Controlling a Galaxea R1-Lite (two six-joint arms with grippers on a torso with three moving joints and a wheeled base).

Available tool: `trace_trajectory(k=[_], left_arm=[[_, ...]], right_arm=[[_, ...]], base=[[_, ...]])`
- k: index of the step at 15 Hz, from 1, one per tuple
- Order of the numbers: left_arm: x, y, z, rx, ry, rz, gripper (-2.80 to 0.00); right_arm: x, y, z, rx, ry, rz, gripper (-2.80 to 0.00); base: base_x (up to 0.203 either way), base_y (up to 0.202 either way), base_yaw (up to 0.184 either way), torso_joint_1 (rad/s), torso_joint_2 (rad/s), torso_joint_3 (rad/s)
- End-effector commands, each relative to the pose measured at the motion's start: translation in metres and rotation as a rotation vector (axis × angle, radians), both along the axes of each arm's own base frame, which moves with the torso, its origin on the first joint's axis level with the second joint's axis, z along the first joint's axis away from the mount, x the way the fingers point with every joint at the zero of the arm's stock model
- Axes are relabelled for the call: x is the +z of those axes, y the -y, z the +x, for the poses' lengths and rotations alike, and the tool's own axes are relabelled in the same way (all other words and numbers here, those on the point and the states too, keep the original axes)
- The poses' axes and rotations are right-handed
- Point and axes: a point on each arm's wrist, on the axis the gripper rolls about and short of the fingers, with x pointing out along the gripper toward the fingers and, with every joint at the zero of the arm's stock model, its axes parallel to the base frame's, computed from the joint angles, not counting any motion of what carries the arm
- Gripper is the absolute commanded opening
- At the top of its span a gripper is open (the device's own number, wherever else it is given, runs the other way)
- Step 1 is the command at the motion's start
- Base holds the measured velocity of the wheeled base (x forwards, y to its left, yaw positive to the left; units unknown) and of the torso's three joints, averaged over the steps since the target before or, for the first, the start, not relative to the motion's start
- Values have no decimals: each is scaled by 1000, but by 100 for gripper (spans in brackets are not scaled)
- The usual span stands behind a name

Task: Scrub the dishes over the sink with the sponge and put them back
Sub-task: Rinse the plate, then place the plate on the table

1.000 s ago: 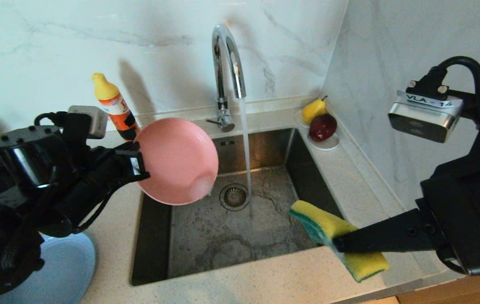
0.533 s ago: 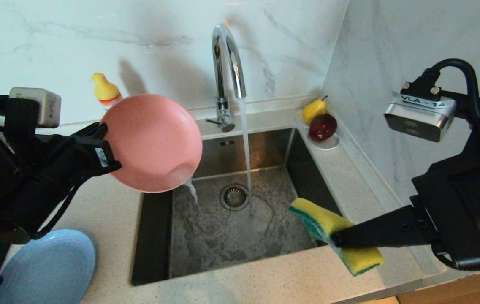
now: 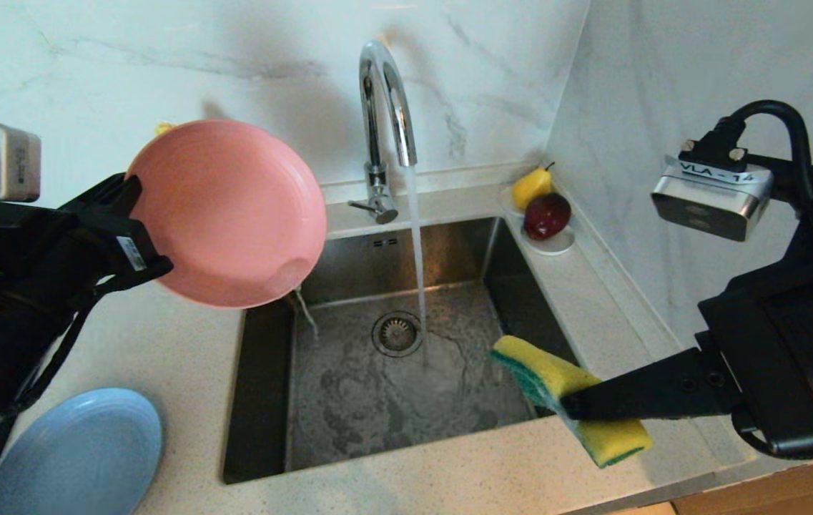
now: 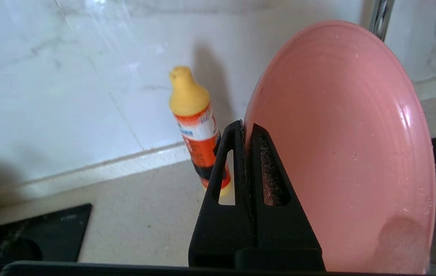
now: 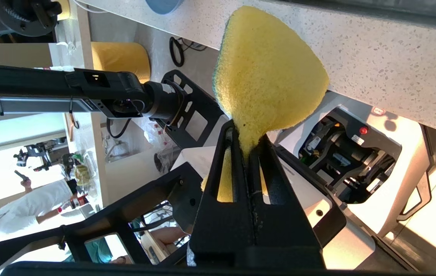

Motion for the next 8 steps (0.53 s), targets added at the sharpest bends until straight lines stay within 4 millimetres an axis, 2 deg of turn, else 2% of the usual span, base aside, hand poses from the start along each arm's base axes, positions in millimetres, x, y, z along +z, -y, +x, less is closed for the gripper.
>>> trace_trajectory(k=[1,4,8], left_arm=[[5,-1,-6,-12,29,-2,-280],[4,-2,-8,-17,3,-8,-280],[-16,-6,-9,-26,-246,-97,-280]], right_arm=[[0,0,0,0,-6,-1,-280],[-1,2,-1,-5,-7,-2,-280],[-1,3,-1,-6,-8,-3,-280]], base=[[0,0,0,0,0,0],[0,0,0,0,0,0],[0,0,0,0,0,0]])
